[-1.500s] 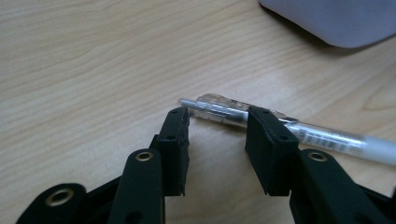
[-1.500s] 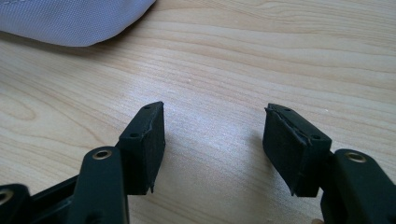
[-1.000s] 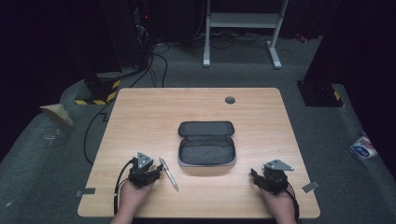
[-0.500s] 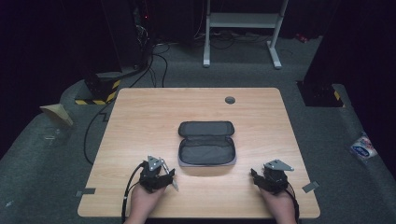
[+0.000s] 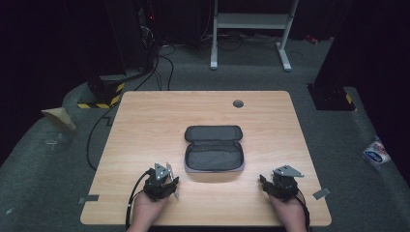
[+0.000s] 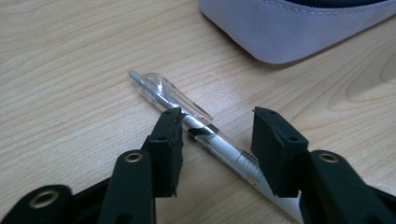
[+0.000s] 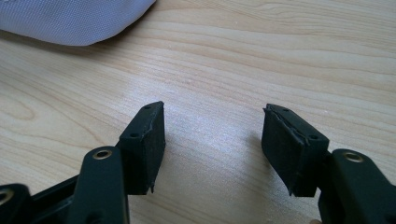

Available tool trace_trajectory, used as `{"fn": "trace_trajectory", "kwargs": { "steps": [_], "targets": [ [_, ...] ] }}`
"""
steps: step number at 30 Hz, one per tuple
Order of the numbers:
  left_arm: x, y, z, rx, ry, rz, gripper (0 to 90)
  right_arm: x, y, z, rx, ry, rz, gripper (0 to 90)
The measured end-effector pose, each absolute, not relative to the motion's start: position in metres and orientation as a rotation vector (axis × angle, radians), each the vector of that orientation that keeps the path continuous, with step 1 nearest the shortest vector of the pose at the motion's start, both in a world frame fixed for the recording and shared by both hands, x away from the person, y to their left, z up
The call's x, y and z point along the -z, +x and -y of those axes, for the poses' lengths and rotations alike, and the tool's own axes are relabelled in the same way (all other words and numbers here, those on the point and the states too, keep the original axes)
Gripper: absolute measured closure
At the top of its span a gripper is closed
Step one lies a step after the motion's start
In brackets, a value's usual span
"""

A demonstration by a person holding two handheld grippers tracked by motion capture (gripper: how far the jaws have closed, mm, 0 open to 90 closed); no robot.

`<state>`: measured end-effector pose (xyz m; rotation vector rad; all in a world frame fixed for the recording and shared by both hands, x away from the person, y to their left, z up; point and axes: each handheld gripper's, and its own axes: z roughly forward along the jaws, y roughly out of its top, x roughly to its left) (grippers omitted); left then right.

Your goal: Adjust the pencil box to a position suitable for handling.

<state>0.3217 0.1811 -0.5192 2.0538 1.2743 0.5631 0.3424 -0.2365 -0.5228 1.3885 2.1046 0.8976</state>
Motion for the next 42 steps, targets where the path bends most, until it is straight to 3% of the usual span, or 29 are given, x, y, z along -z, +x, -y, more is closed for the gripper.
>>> {"fn": "trace_trajectory", "kwargs": {
  "steps": [26, 33, 42],
  "targets": [
    [0.515, 0.316, -0.218, -0.503, 2.097, -1.221, 78.5, 0.523, 0.343, 0.237, -0.901, 1.391, -2.106, 39.4],
    [0.515, 0.317, -0.225, -0.483, 2.107, -1.191, 78.3, 0.523, 0.343, 0.237, -0.902, 1.389, -2.109, 39.4],
    [0.516, 0.318, -0.227, -0.438, 2.084, -1.217, 65.8, 0.523, 0.343, 0.237, -0.902, 1.388, -2.109, 39.4]
  ]
}}
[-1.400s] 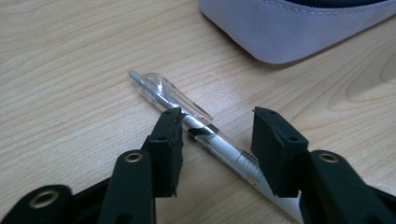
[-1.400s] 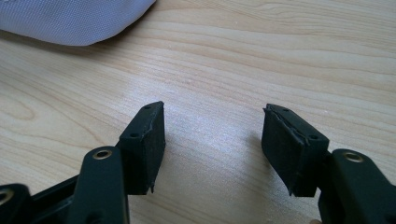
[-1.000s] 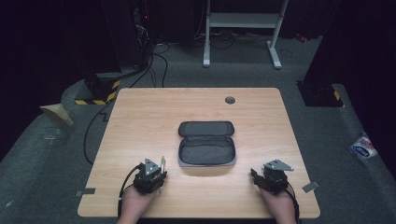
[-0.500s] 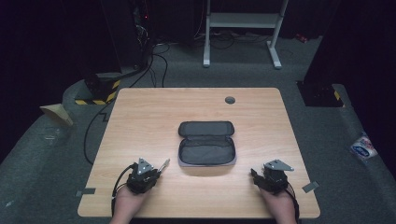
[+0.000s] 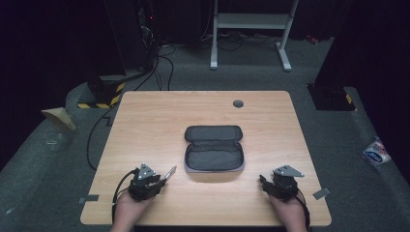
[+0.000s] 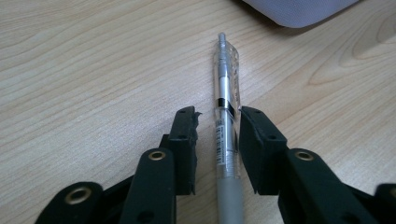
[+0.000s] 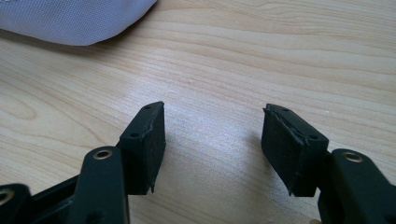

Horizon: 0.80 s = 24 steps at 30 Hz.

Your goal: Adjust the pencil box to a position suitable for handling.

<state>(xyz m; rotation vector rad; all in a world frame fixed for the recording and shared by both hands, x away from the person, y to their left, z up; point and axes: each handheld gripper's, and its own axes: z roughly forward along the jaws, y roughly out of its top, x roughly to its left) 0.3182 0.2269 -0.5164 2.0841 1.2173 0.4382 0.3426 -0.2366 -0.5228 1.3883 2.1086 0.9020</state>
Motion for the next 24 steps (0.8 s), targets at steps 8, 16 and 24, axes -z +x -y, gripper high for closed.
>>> {"fn": "trace_trajectory", "kwargs": {
  "steps": [8, 16, 24],
  "targets": [
    [0.5167, 0.3186, -0.2282, -0.426, 2.081, -1.209, 72.7, 0.5228, 0.3426, 0.2366, -0.902, 1.388, -2.108, 39.4],
    [0.517, 0.3175, -0.2285, -0.428, 2.087, -1.194, 78.7, 0.5228, 0.3426, 0.2366, -0.902, 1.388, -2.109, 39.5],
    [0.5132, 0.3164, -0.2298, -0.438, 2.05, -1.186, 78.9, 0.5228, 0.3426, 0.2366, -0.902, 1.388, -2.108, 39.4]
  ]
}}
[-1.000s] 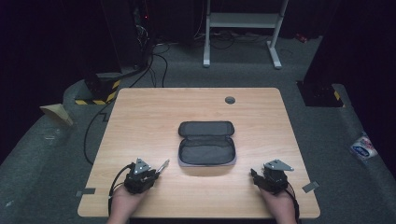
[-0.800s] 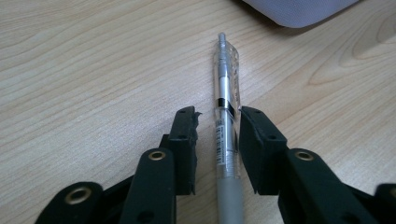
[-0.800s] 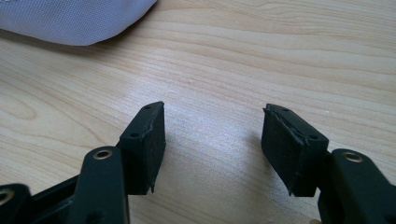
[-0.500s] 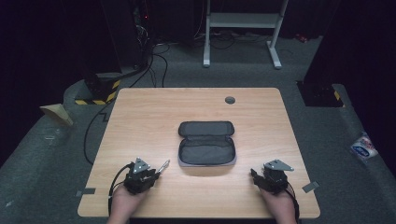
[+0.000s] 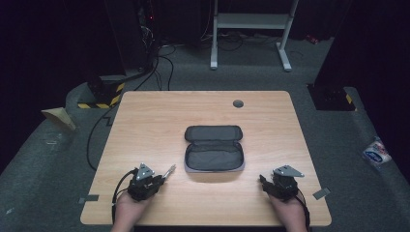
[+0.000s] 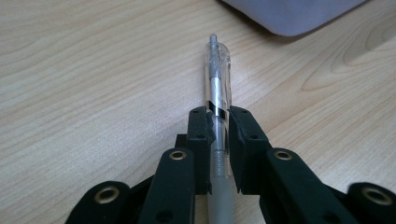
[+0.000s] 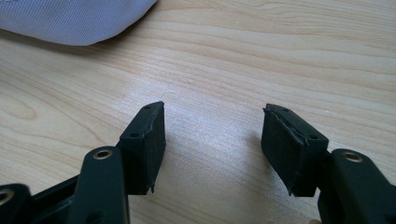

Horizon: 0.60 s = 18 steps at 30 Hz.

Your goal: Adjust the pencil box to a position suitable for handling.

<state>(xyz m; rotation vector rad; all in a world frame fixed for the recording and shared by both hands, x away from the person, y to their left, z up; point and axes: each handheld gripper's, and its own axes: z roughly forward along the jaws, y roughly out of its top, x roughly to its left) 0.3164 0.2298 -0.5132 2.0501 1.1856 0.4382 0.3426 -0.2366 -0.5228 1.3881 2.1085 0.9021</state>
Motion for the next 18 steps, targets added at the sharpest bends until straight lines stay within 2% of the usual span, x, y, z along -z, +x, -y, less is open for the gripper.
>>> {"fn": "trace_trajectory", "kwargs": {
  "steps": [18],
  "targets": [
    [0.498, 0.307, -0.229, -0.547, 1.96, -1.072, 78.8, 0.523, 0.343, 0.237, -0.902, 1.389, -2.109, 39.5]
  ]
}}
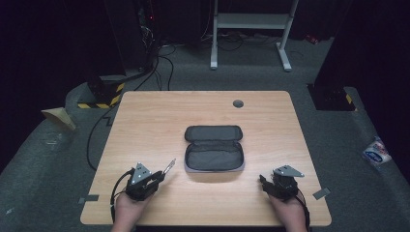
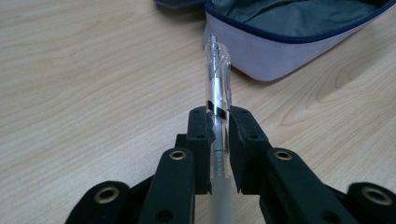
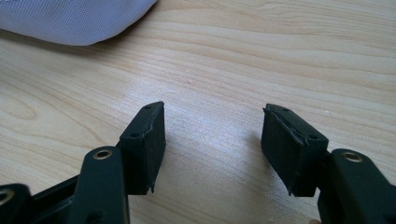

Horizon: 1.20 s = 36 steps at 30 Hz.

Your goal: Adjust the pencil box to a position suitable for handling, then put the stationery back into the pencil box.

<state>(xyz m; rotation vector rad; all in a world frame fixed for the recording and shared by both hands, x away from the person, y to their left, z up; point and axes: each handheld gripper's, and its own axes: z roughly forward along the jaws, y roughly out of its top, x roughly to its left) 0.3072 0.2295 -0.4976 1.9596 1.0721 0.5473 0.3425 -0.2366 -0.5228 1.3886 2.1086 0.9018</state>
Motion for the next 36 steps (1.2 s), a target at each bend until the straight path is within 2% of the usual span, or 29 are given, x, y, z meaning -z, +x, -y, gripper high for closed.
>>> {"fn": "trace_trajectory", "kwargs": {
  "steps": [15, 36],
  "targets": [
    [0.478, 0.309, -0.226, -0.568, 1.883, -1.012, 78.9, 0.523, 0.343, 0.237, -0.899, 1.384, -2.108, 39.4],
    [0.44, 0.329, -0.201, -0.585, 1.877, -0.947, 78.9, 0.523, 0.344, 0.237, -0.905, 1.385, -2.113, 39.1]
  ]
}}
